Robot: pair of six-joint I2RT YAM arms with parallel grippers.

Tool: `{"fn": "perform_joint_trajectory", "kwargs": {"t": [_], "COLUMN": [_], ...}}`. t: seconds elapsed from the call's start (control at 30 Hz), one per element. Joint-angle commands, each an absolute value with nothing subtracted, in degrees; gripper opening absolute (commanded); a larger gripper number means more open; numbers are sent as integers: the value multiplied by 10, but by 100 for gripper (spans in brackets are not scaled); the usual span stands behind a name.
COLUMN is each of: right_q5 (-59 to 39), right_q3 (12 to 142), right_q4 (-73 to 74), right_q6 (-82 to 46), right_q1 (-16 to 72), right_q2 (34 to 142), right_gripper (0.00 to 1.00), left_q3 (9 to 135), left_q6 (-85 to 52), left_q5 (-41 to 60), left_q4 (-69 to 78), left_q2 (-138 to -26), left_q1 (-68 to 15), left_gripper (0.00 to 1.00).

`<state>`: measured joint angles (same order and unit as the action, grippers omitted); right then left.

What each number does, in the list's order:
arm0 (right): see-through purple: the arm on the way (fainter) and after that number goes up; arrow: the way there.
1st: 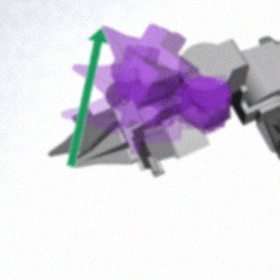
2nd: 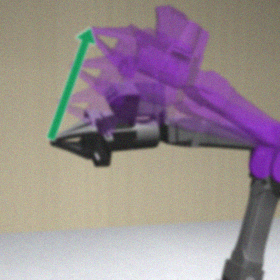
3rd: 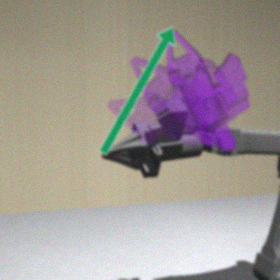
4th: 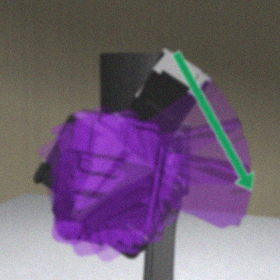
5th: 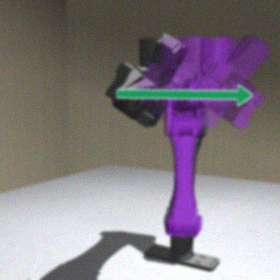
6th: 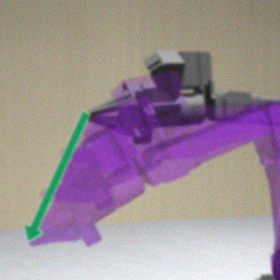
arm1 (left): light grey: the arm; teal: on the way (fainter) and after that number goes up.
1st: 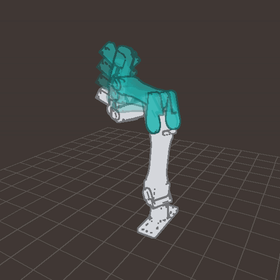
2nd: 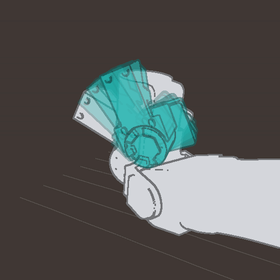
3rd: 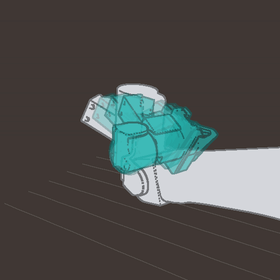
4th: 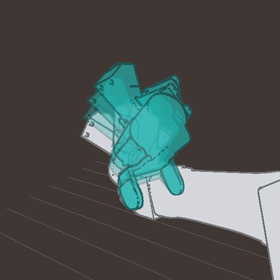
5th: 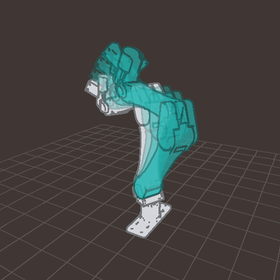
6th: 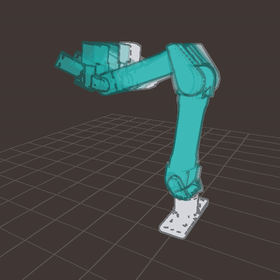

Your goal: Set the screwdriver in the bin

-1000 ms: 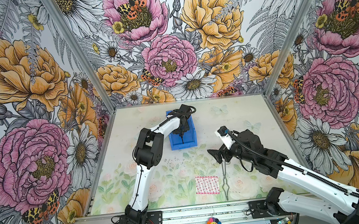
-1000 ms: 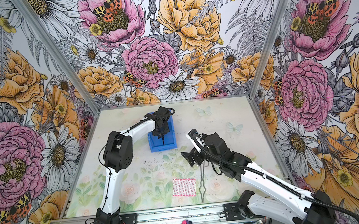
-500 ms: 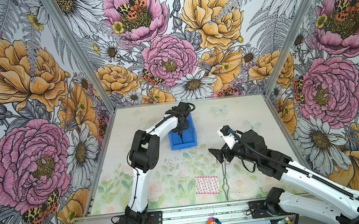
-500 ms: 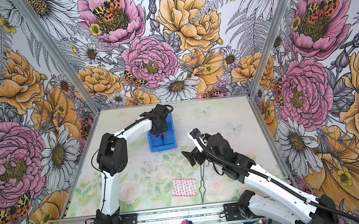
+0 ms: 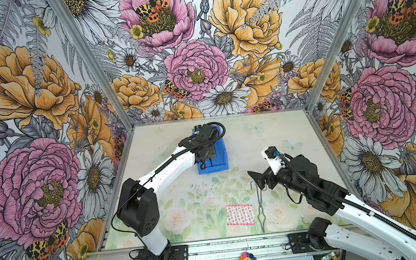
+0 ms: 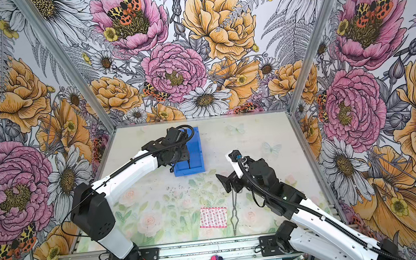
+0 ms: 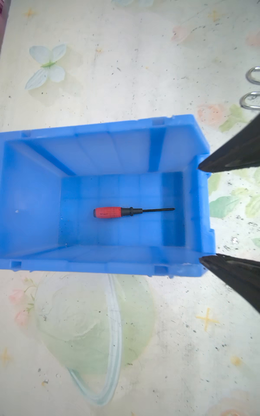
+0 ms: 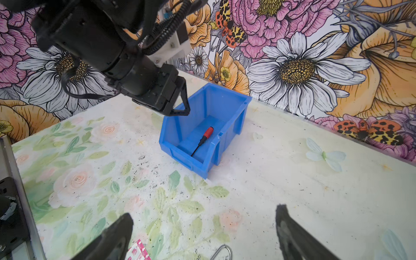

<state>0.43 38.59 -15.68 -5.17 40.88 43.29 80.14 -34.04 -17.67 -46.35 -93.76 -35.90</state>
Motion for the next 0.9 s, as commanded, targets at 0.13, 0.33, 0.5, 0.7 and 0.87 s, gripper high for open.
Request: {"fn": "perform_joint_trajectory", "kwargs": {"t": [0.13, 0.33, 0.5, 0.7, 0.87], "right_q5": [82, 226, 305, 314, 319], "right_q3": [370, 363, 370, 363, 346], "right_q4": [-167, -166, -165, -148, -140], "right_q6": [-80, -115, -117, -84, -94], "right_q1": [405, 403, 392, 360, 314], "right_q2": [417, 413, 449, 485, 495], "right_gripper": [100, 99, 99, 99, 99], "left_q3": [697, 625, 570, 514, 461], "left_q6": [-349, -323, -291, -251, -202], "left_q5": [-211, -204, -153, -141, -167], "left_q4": [-459, -452, -420, -360, -279], "left_q2": [-814, -726, -666, -626, -616], "left_q1": [-376, -350, -284, -204, -157], "left_gripper": [73, 98, 99, 99, 99]}}
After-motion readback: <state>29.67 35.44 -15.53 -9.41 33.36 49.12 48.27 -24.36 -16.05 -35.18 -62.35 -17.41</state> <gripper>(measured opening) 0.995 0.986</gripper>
